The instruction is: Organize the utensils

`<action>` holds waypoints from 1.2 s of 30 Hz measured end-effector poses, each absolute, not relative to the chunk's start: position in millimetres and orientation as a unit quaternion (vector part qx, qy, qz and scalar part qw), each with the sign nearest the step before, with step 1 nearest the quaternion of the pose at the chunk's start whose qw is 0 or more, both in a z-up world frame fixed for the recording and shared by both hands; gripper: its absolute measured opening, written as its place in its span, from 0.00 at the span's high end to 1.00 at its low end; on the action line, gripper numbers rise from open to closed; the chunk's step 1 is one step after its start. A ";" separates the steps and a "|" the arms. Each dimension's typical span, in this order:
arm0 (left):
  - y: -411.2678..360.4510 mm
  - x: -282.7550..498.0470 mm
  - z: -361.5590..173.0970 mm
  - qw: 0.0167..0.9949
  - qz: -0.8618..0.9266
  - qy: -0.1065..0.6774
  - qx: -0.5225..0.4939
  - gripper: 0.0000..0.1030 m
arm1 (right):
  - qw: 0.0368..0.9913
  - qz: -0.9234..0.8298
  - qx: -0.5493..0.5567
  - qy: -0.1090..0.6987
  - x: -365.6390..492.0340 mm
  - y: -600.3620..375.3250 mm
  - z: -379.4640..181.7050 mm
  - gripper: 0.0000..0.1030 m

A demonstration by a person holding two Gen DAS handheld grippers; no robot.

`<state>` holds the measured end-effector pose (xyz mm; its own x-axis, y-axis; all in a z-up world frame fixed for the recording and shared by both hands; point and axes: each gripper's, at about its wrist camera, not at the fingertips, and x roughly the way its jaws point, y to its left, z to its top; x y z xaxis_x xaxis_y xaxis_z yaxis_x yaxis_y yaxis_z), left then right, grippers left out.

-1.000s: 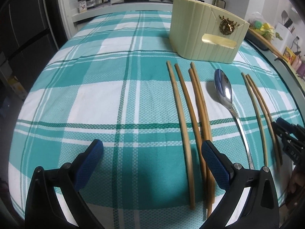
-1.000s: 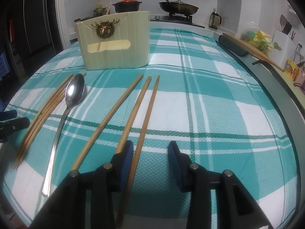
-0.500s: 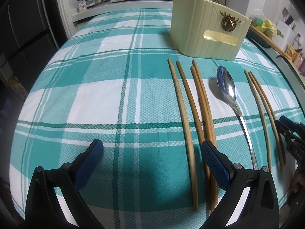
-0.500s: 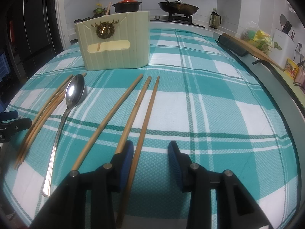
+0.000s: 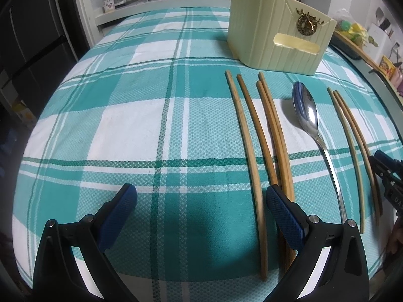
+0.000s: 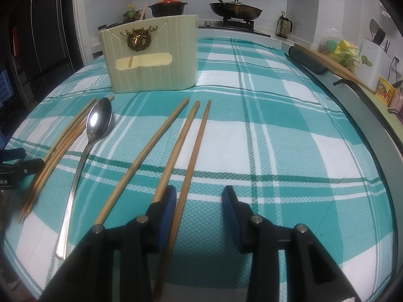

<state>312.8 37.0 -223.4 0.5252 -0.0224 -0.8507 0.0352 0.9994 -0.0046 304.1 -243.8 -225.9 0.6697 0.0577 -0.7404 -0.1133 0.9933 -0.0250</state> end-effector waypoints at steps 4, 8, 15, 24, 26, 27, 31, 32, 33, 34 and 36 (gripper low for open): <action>35.6 313.3 -224.8 0.872 -0.016 0.489 0.011 0.01 | 0.913 0.047 -0.034 0.404 304.2 -243.7 -225.9 0.62; 35.3 314.6 -225.7 0.872 -0.015 0.490 0.013 0.01 | 0.913 0.047 -0.034 0.404 303.7 -244.1 -226.1 0.62; 35.4 315.3 -226.6 0.871 -0.014 0.491 0.015 0.01 | 0.913 0.047 -0.034 0.403 304.0 -243.9 -226.2 0.62; 34.5 317.7 -227.0 0.870 -0.016 0.493 0.020 0.00 | 0.913 0.047 -0.034 0.403 303.9 -243.9 -226.1 0.62; 34.8 318.6 -226.8 0.870 -0.014 0.493 0.020 0.00 | 0.913 0.047 -0.034 0.403 303.7 -243.9 -226.2 0.62; 34.9 319.2 -226.7 0.870 -0.013 0.493 0.020 0.00 | 0.913 0.047 -0.034 0.403 303.5 -244.1 -226.2 0.62; 36.5 319.8 -226.7 0.870 -0.009 0.493 0.019 0.00 | 0.913 0.047 -0.034 0.403 303.8 -244.0 -226.1 0.62; 37.0 320.0 -226.8 0.870 -0.007 0.493 0.019 0.00 | 0.913 0.047 -0.034 0.403 303.4 -244.3 -226.2 0.62; 37.7 320.5 -226.7 0.870 -0.005 0.493 0.018 0.00 | 0.913 0.047 -0.034 0.403 303.7 -244.1 -226.1 0.62; 39.1 320.7 -226.7 0.870 -0.002 0.493 0.017 0.00 | 0.913 0.047 -0.034 0.403 303.7 -244.2 -226.1 0.62; 42.6 321.1 -226.6 0.869 0.005 0.495 0.013 0.00 | 0.914 0.044 -0.032 0.403 303.1 -245.1 -226.0 0.62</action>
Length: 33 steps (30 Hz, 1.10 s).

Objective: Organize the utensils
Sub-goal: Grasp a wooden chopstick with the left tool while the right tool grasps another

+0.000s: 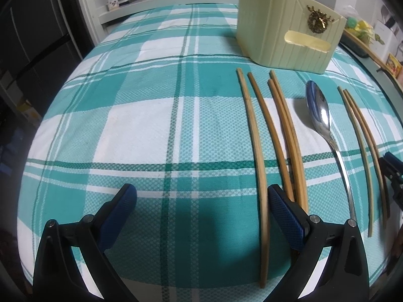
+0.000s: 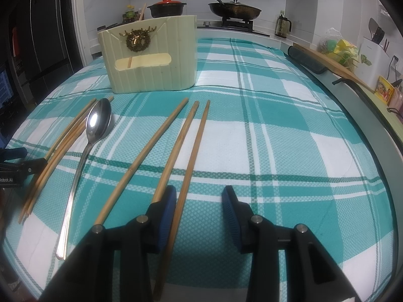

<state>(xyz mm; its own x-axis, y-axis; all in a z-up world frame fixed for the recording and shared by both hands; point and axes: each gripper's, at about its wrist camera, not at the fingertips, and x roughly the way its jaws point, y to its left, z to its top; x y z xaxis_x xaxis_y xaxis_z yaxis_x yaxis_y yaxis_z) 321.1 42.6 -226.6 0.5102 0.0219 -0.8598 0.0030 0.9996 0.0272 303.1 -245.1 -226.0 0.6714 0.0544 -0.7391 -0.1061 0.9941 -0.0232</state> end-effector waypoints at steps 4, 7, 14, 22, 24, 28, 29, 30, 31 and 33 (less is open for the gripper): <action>50.3 319.1 -227.0 0.867 0.009 0.498 -0.002 0.03 | 0.913 0.032 -0.024 0.405 303.2 -248.3 -224.9 0.63; 46.0 314.3 -223.5 0.870 -0.005 0.492 0.006 0.20 | 0.913 0.022 -0.013 0.407 302.0 -252.4 -223.9 0.68; 21.4 305.7 -214.4 0.872 -0.042 0.487 0.035 0.89 | 0.912 -0.011 0.016 0.409 298.9 -271.2 -223.9 0.91; 26.5 283.0 -212.8 0.864 -0.014 0.503 0.002 0.92 | 0.901 -0.045 0.030 0.430 284.1 -293.0 -222.0 0.91; 24.1 278.6 -211.8 0.861 -0.019 0.508 0.005 0.92 | 0.897 -0.042 0.038 0.438 280.8 -298.5 -221.5 0.91; 24.8 283.1 -209.0 0.854 -0.041 0.519 0.000 0.49 | 0.887 -0.022 0.043 0.458 281.7 -304.5 -219.7 0.89; 25.6 285.8 -207.0 0.854 -0.044 0.518 0.004 0.44 | 0.884 -0.013 0.041 0.466 283.7 -305.0 -219.2 0.84; 26.3 288.6 -205.5 0.854 -0.047 0.518 0.010 0.39 | 0.879 0.001 0.040 0.475 286.8 -304.7 -218.4 0.79; 26.9 292.7 -203.9 0.852 -0.054 0.520 0.017 0.39 | 0.874 0.018 0.037 0.485 290.1 -303.5 -217.5 0.70; 28.5 302.1 -202.1 0.846 -0.070 0.528 0.029 0.39 | 0.861 0.046 0.028 0.506 297.6 -300.4 -216.7 0.63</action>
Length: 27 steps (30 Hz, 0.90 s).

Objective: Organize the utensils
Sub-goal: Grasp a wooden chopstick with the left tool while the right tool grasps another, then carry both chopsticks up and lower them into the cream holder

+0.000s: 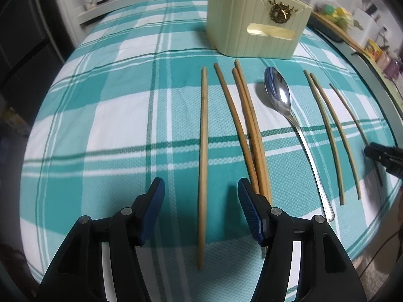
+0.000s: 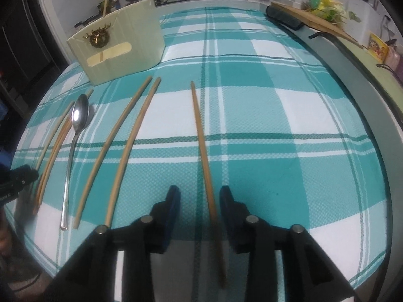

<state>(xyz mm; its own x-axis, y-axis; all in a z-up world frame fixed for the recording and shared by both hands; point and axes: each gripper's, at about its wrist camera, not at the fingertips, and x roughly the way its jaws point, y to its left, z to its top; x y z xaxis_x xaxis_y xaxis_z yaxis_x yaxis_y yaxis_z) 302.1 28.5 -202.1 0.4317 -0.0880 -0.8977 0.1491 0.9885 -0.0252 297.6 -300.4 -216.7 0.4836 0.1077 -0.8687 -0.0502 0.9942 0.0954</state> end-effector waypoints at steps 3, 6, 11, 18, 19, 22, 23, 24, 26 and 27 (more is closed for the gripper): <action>29.0 316.6 -202.2 0.838 -0.083 0.536 0.060 0.38 | 0.841 0.071 0.012 0.536 310.7 -299.3 -215.8 0.63; 27.5 328.5 -204.9 0.834 -0.090 0.537 0.090 0.38 | 0.826 0.084 0.001 0.558 326.0 -300.4 -214.3 0.63; 23.6 349.9 -210.7 0.823 -0.106 0.547 0.114 0.39 | 0.816 0.085 -0.060 0.568 350.0 -287.9 -216.3 0.62; 17.7 394.1 -207.5 0.812 -0.117 0.556 0.134 0.39 | 0.810 0.091 -0.059 0.577 403.5 -275.0 -213.8 0.63; 18.1 401.5 -207.1 0.811 -0.117 0.558 0.132 0.39 | 0.809 0.091 -0.055 0.578 410.9 -274.9 -213.6 0.63; 18.8 422.1 -209.4 0.806 -0.112 0.567 0.130 0.39 | 0.808 0.089 -0.048 0.581 430.8 -273.0 -210.9 0.68; 18.8 427.3 -210.6 0.804 -0.109 0.570 0.129 0.40 | 0.808 0.088 -0.051 0.580 435.3 -271.2 -210.6 0.74; 18.0 431.3 -212.1 0.803 -0.108 0.572 0.128 0.42 | 0.807 0.086 -0.054 0.582 439.7 -269.5 -211.2 0.76; 14.6 436.4 -214.8 0.800 -0.115 0.576 0.123 0.45 | 0.808 0.081 -0.053 0.581 446.8 -268.6 -212.0 0.81; 12.1 437.3 -215.0 0.799 -0.122 0.576 0.121 0.51 | 0.810 0.079 -0.052 0.579 449.1 -268.2 -211.3 0.84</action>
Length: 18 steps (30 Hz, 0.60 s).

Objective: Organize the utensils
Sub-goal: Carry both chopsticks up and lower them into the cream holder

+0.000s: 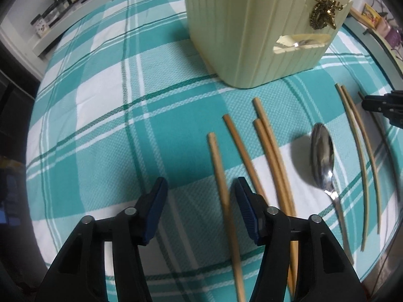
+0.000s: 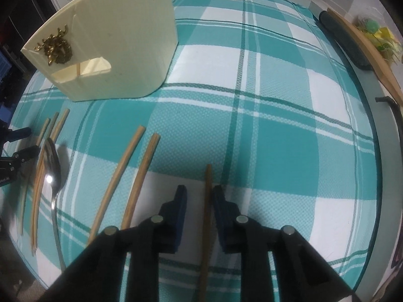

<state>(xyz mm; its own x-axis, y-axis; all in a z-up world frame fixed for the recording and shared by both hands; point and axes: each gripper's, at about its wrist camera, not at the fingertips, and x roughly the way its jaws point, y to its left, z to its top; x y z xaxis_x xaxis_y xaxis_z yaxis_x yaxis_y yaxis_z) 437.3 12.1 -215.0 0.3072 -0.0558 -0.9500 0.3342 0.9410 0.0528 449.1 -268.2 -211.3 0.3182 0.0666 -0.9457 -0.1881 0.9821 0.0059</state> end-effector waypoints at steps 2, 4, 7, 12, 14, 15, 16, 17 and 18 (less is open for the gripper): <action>6.5 437.8 -213.5 0.797 -0.137 0.577 0.114 0.74 | 0.814 0.075 -0.050 0.574 451.5 -268.9 -210.3 0.92; 1.4 437.3 -212.9 0.797 -0.140 0.576 0.112 0.93 | 0.818 0.076 -0.044 0.569 453.0 -270.7 -210.5 0.95; -1.4 435.3 -209.3 0.804 -0.132 0.568 0.116 0.95 | 0.823 0.076 -0.035 0.561 450.0 -271.9 -208.7 0.95; 13.7 421.2 -173.3 0.834 -0.131 0.530 0.077 0.95 | 0.844 0.085 -0.018 0.529 433.4 -278.2 -185.8 0.95; 20.8 410.5 -151.7 0.850 -0.131 0.505 0.067 0.95 | 0.856 0.096 -0.018 0.508 423.3 -279.2 -168.8 0.95; 24.7 403.9 -140.0 0.858 -0.132 0.492 0.062 0.95 | 0.862 0.102 -0.019 0.496 416.3 -278.8 -158.8 0.95; 28.6 397.4 -129.2 0.865 -0.134 0.480 0.057 0.95 | 0.868 0.109 -0.019 0.484 410.4 -278.7 -149.6 0.95; 32.3 390.3 -118.5 0.872 -0.135 0.468 0.052 0.95 | 0.875 0.116 -0.020 0.469 403.2 -278.0 -139.1 0.95; 36.9 380.6 -106.0 0.880 -0.137 0.453 0.045 0.95 | 0.882 0.120 -0.024 0.454 395.8 -277.1 -128.8 0.95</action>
<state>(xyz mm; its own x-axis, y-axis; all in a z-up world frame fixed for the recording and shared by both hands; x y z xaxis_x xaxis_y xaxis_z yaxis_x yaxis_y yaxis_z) 380.6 36.9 -106.0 0.5520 -0.1997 -0.8096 0.2817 0.9585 -0.0444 395.8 -277.1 -128.8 0.5581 0.1904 -0.8076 -0.2338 0.9700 0.0671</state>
